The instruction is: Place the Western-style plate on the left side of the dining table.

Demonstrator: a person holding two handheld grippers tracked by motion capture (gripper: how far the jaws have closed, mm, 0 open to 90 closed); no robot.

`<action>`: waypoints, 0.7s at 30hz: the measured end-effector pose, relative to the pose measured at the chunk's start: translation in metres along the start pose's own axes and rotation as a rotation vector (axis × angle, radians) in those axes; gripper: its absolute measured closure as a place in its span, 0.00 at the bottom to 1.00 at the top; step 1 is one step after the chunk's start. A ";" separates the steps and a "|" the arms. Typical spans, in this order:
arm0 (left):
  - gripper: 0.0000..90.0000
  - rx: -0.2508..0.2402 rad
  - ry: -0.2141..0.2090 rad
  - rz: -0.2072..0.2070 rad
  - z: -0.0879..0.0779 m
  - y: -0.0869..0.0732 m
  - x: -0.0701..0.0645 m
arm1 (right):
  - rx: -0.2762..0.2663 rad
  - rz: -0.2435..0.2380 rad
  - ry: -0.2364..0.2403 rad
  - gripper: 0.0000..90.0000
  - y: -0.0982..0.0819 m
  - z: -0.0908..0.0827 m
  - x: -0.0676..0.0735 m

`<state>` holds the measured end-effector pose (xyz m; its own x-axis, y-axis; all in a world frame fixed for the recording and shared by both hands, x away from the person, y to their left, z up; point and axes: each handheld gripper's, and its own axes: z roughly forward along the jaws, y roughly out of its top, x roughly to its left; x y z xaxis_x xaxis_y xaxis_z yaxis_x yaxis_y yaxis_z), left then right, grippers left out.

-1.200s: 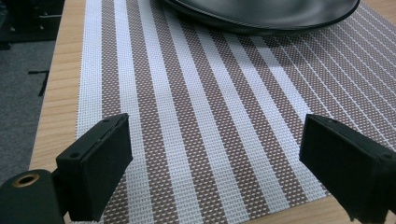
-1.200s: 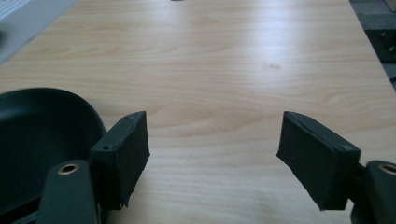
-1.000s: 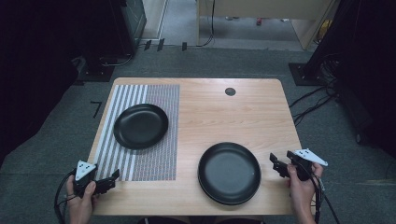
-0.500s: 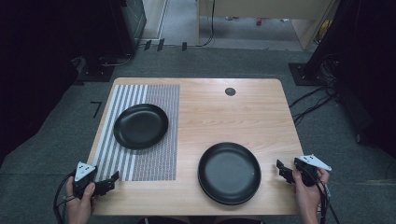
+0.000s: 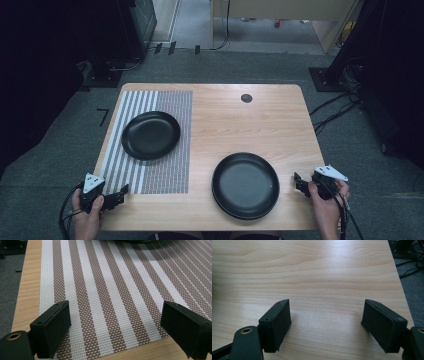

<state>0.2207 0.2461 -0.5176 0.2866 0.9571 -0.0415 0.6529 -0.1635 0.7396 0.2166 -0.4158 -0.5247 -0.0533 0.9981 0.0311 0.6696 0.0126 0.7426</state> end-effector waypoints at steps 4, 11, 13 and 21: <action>0.10 0.013 0.024 0.026 0.001 0.000 -0.003 | 0.000 0.000 0.000 0.25 0.000 0.000 0.000; 0.10 0.015 0.029 0.030 0.002 0.000 -0.004 | 0.000 -0.001 0.000 0.25 0.000 0.000 0.000; 0.10 0.016 0.029 0.030 0.002 0.000 -0.004 | 0.000 0.001 0.000 0.25 0.000 0.000 0.000; 0.10 0.016 0.028 0.030 0.002 0.000 -0.004 | -0.001 0.001 -0.001 0.25 0.000 0.000 0.000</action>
<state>0.2209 0.2419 -0.5182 0.2863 0.9581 -0.0004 0.6553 -0.1955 0.7297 0.2166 -0.4157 -0.5247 -0.0521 0.9982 0.0310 0.6692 0.0119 0.7430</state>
